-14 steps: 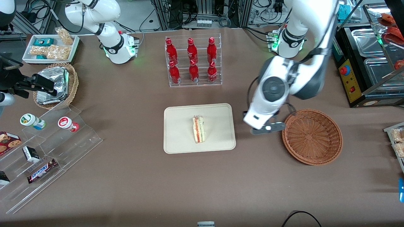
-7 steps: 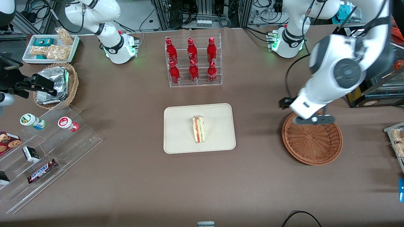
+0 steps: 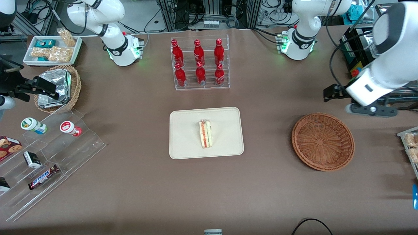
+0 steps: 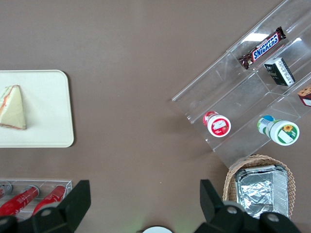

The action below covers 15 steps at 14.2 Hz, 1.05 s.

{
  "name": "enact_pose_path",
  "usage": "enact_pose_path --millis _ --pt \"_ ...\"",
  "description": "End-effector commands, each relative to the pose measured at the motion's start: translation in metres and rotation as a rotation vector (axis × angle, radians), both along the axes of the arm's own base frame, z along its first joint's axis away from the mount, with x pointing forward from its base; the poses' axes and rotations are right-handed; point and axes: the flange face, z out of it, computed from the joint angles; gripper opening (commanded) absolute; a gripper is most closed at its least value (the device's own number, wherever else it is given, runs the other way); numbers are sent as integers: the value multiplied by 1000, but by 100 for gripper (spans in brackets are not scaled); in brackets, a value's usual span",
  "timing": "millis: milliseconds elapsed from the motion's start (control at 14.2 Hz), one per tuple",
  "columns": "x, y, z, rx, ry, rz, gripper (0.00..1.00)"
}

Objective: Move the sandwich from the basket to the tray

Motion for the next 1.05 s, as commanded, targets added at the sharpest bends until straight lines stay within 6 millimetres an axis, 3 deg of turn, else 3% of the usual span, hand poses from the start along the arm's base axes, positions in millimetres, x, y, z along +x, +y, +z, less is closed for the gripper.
enact_pose_path --millis 0,281,561,982 --pt "-5 22 22 6 -24 -15 100" --pt "-1 41 47 4 -78 14 100" --pt "-5 58 55 4 -76 51 100" --pt "-14 59 60 5 -56 57 100"
